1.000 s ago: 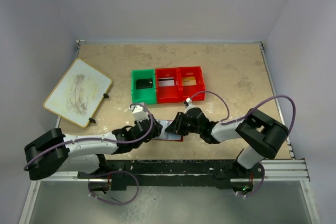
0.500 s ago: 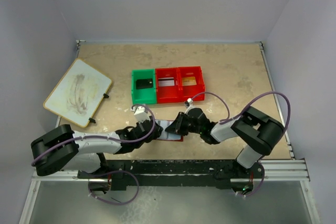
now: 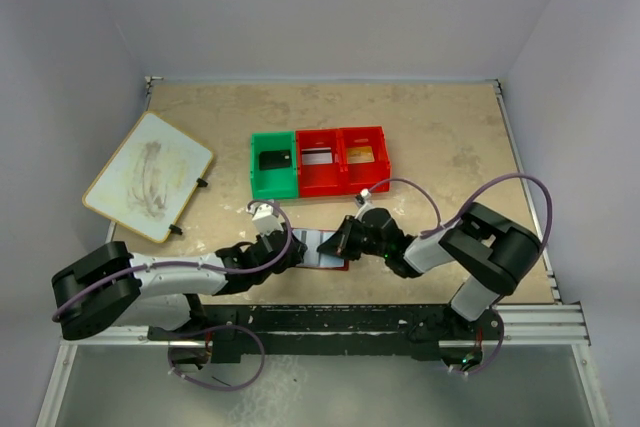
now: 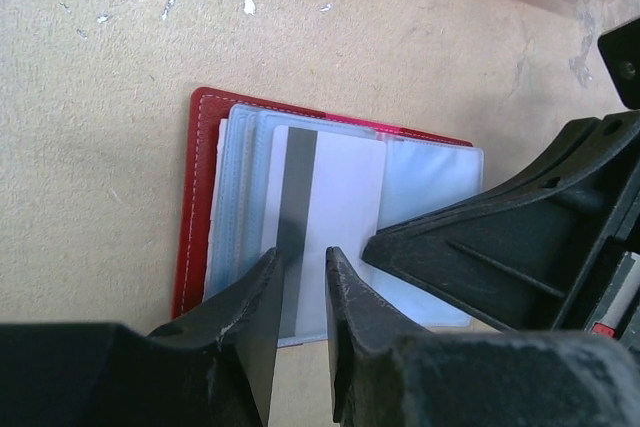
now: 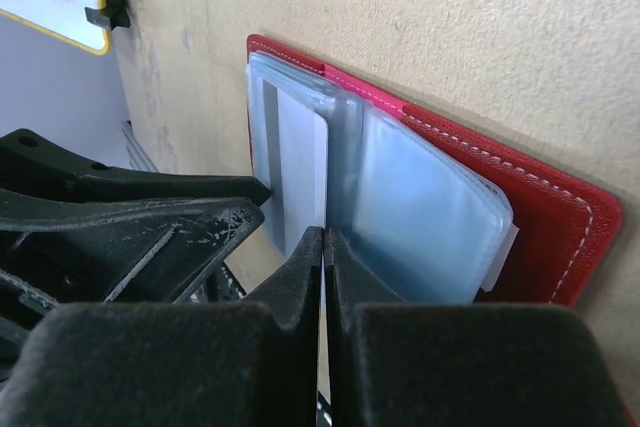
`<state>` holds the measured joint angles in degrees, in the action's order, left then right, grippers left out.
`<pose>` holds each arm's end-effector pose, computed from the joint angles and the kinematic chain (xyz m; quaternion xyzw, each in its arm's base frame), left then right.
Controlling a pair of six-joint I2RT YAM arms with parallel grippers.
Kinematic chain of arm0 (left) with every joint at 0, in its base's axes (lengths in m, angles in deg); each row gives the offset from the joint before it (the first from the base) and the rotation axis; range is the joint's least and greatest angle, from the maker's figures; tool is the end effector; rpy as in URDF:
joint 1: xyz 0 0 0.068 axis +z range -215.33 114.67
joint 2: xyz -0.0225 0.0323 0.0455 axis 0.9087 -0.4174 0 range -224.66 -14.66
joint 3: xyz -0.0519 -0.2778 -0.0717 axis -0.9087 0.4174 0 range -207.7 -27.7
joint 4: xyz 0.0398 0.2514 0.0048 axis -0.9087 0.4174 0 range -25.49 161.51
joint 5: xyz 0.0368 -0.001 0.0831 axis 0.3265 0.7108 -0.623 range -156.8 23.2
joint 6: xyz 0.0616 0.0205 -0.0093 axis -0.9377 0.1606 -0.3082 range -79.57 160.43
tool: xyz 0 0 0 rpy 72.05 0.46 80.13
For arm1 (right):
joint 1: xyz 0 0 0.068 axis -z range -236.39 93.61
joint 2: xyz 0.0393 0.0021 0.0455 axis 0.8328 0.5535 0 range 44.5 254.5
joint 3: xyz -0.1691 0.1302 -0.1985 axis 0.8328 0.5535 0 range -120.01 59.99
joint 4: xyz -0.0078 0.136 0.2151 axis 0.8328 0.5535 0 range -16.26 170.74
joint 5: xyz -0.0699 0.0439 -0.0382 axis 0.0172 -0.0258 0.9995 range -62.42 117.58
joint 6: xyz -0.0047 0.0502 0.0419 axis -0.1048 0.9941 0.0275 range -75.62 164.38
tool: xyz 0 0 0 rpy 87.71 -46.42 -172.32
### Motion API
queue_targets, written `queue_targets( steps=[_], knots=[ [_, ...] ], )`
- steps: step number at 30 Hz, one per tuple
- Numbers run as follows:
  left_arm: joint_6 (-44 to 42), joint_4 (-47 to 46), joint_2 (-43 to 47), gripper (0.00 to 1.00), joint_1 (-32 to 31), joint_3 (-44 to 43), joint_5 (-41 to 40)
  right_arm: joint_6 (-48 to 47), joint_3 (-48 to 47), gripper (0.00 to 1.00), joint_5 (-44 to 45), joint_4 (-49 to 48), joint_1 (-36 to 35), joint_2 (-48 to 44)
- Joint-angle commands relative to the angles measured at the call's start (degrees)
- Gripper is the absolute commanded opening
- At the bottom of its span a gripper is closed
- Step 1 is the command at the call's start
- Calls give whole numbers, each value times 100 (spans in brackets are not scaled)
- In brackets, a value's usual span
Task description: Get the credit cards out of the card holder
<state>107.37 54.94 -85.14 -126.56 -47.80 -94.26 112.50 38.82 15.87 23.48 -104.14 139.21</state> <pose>0.1238 -0.1758 0.1574 -0.1427 0.8773 -0.2693 0.3708 0.1822 0.2162 0.1356 0.0917 0.8277 0.5088 0.2181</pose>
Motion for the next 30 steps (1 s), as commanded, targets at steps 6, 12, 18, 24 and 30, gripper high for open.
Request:
queue_targets(
  steps=[6,12,18,24,30],
  knots=[
    [32,89,-26,22,3,198,-75,17,346,0,-106,-247,252,-375],
    [-4,128,-137,22,4,122,-46,70,519,0,-51,-259,281,-450],
    [-25,113,-157,21,-7,83,-40,-24,462,0,-18,-2,293,-585],
    [-251,374,-23,21,-20,-199,-23,76,565,0,267,144,296,-753],
    [-542,583,55,23,-20,-696,-26,-28,429,0,319,478,295,-814]
  ],
)
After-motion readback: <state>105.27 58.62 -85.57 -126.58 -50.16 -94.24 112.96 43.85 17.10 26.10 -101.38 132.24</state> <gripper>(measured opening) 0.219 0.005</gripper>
